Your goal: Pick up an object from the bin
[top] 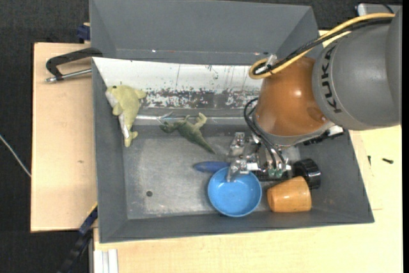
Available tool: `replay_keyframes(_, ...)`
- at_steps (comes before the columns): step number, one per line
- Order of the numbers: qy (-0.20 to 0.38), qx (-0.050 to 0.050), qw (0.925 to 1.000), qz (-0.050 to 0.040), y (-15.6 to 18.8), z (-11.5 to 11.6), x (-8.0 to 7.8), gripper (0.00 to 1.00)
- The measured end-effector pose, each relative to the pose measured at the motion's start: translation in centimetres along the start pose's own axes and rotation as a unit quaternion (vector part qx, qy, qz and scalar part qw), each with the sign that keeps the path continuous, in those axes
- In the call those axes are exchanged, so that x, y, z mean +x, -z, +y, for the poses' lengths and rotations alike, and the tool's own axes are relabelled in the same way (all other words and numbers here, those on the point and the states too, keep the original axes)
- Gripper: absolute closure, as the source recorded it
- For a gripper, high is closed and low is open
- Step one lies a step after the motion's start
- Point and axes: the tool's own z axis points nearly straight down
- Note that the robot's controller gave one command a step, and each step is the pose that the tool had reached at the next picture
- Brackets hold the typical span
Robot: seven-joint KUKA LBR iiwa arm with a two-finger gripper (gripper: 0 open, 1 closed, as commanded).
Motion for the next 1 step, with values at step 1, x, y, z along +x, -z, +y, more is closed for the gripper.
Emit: replay_keyframes(1, 0.127, 0.001, 0.9919, -0.0034, 17.19, -1.86, -3.14, 1.00)
